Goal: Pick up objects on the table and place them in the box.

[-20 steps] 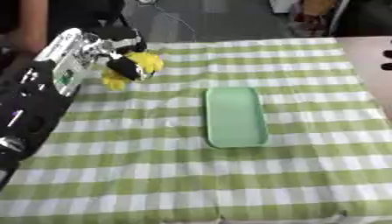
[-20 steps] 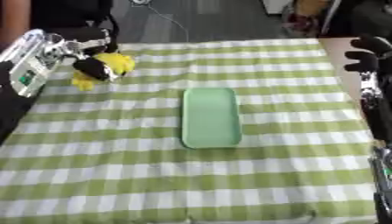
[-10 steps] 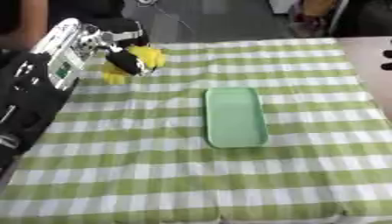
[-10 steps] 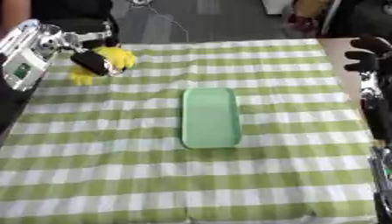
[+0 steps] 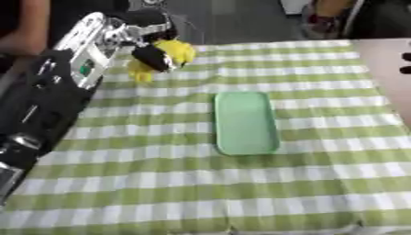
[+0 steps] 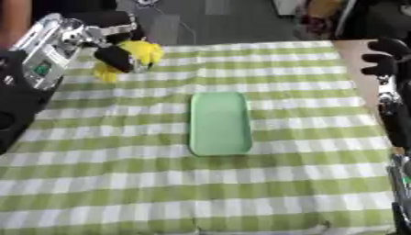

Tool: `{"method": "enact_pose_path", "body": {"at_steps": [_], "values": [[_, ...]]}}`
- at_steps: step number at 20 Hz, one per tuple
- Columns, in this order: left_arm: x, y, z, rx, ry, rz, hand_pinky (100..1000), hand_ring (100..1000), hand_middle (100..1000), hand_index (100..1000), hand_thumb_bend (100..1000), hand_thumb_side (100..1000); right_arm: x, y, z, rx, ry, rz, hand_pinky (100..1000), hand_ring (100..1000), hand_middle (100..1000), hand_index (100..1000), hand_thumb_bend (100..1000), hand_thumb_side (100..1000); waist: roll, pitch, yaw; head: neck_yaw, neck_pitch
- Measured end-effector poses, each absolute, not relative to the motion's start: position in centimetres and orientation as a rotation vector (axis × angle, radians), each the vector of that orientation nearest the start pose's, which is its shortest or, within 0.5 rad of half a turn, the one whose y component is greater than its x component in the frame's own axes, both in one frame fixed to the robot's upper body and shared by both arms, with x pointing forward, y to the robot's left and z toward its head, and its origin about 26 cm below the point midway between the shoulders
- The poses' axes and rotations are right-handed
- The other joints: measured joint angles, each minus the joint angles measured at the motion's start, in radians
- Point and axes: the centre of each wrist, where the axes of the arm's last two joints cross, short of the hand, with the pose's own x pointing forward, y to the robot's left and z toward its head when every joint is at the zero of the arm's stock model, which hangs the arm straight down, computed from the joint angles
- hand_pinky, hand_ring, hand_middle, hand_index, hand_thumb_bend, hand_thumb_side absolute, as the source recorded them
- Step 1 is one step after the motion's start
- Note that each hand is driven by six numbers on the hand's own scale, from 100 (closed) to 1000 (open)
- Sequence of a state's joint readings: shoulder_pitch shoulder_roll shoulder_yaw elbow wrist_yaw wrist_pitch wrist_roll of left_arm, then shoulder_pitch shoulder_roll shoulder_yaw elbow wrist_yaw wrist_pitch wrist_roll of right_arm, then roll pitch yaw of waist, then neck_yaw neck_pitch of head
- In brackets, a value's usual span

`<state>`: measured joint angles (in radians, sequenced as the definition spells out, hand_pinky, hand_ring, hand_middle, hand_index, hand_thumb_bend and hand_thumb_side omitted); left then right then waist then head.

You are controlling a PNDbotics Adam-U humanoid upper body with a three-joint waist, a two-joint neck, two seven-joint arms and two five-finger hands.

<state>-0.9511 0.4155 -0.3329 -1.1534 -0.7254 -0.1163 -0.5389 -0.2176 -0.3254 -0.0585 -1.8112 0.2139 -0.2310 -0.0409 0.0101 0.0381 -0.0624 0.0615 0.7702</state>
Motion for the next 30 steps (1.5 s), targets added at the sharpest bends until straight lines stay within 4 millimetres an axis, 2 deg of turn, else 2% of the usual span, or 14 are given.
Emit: {"method": "enact_pose_path", "body": {"at_steps": [4,8,25,30], "values": [[45.9,15.9,20.7,0.606,-1.548,-1.726,100,100,100,192,100,418,31.4,-29.7,13.9,-0.449,-2.230,0.450,679,752,776,880,100,841,0.000,0.000,-0.010,0.011,-0.001],[45.8,13.8,19.6,0.567,-1.571,-1.748,100,100,100,192,100,418,31.4,-29.6,13.8,-0.440,-2.232,0.453,679,752,776,880,100,841,0.000,0.000,-0.016,0.017,-0.008],[45.6,12.1,18.2,0.530,-1.584,-1.789,100,100,100,200,100,416,31.5,-29.5,14.1,-0.435,-2.242,0.456,679,752,776,880,100,841,-0.007,0.001,-0.022,0.027,-0.009],[45.3,11.6,16.8,0.520,-1.578,-1.815,100,100,145,262,100,447,31.6,-29.4,14.1,-0.430,-2.242,0.459,679,752,776,880,100,840,-0.012,0.008,-0.027,0.036,-0.010]]}}
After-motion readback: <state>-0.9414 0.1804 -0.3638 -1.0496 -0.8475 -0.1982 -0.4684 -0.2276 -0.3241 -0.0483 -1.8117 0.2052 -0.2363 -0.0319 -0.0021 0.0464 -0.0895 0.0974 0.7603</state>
